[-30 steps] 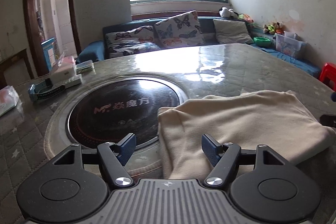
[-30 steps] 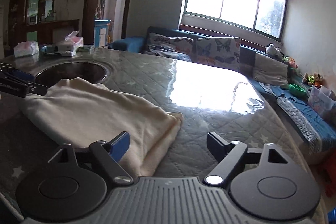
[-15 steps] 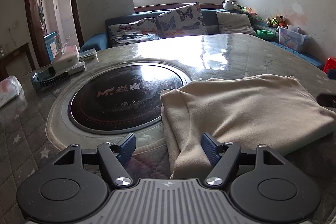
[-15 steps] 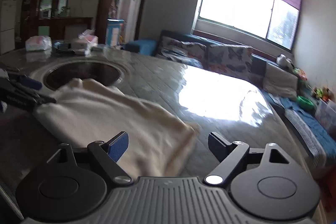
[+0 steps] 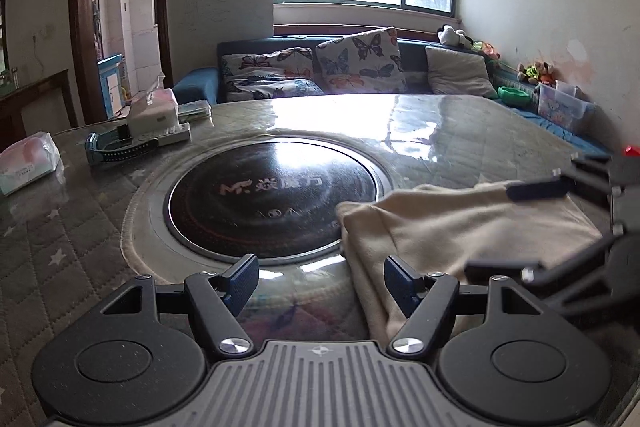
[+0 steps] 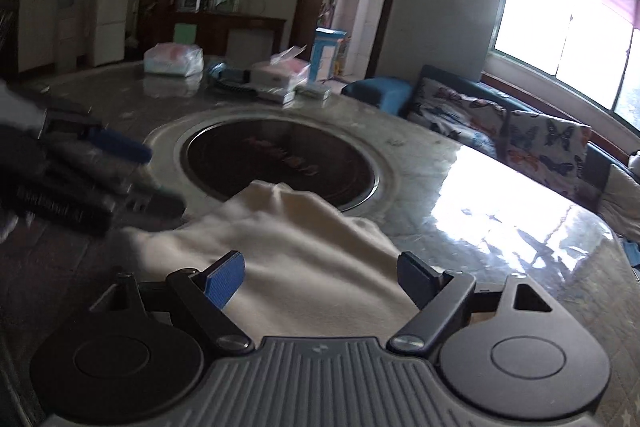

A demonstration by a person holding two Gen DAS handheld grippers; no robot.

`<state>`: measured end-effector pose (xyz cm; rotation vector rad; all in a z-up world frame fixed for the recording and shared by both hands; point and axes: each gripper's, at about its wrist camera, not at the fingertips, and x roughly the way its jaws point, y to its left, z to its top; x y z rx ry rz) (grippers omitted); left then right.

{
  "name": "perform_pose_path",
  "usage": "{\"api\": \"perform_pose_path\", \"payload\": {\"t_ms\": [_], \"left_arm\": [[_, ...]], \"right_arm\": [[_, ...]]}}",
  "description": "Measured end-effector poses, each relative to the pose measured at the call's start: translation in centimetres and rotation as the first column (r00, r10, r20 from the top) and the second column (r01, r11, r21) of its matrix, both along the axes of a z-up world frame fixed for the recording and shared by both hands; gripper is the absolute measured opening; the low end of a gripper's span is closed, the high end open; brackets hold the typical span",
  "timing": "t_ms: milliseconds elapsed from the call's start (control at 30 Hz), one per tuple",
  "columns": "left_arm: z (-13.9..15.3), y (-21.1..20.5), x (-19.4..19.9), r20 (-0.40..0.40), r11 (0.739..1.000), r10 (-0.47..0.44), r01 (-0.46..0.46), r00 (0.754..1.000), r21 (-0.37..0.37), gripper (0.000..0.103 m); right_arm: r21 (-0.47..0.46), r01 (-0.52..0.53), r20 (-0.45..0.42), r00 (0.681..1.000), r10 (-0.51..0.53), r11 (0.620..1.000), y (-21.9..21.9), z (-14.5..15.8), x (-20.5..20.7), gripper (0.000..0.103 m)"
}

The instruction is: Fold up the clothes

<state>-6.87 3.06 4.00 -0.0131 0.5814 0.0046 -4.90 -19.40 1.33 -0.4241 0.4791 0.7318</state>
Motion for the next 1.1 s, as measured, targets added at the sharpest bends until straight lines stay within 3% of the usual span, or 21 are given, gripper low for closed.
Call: {"api": "perform_pose_path", "payload": {"t_ms": [200,333,467,633,833,1100], "left_arm": [[0.4,-0.3,1.4,0.007,0.999,-0.025,0.025,1.000,-0.025,0.072],[-0.3,-1.7,2.4,-0.008,0.998,-0.061,0.061,0.998,-0.003,0.072],[-1.6,-2.1,3.2,-0.047,0.998,-0.058,0.059,0.997,0.030,0.072],[-2.0,-0.7,3.1,-0.057,1.000,-0.012,0.013,0.998,0.012,0.072],[-1.2,2.3,2.4,-0.063,0.995,0.058,-0.062,0.996,-0.072,0.072],[0.3,4.2,1.8,-0.074,0.969,0.051,-0.068,0.996,-0.239,0.072]], "right_arm": [[-0.055,-0.071,0.018,0.997,0.072,0.996,-0.1,-0.4,-3.1,0.085],[-0.081,-0.095,0.017,0.995,0.097,0.992,-0.1,-1.0,-4.2,0.085],[-0.050,-0.089,-0.006,0.996,0.089,0.995,-0.7,-0.5,-4.2,0.085],[-0.013,-0.108,-0.012,0.994,0.108,0.994,-1.1,1.1,-4.4,0.084],[-0.040,-0.214,-0.017,0.977,0.214,0.976,1.1,1.2,-5.4,0.079],[-0.130,-0.326,-0.010,0.945,0.328,0.936,5.0,-0.1,-6.5,0.058]]}}
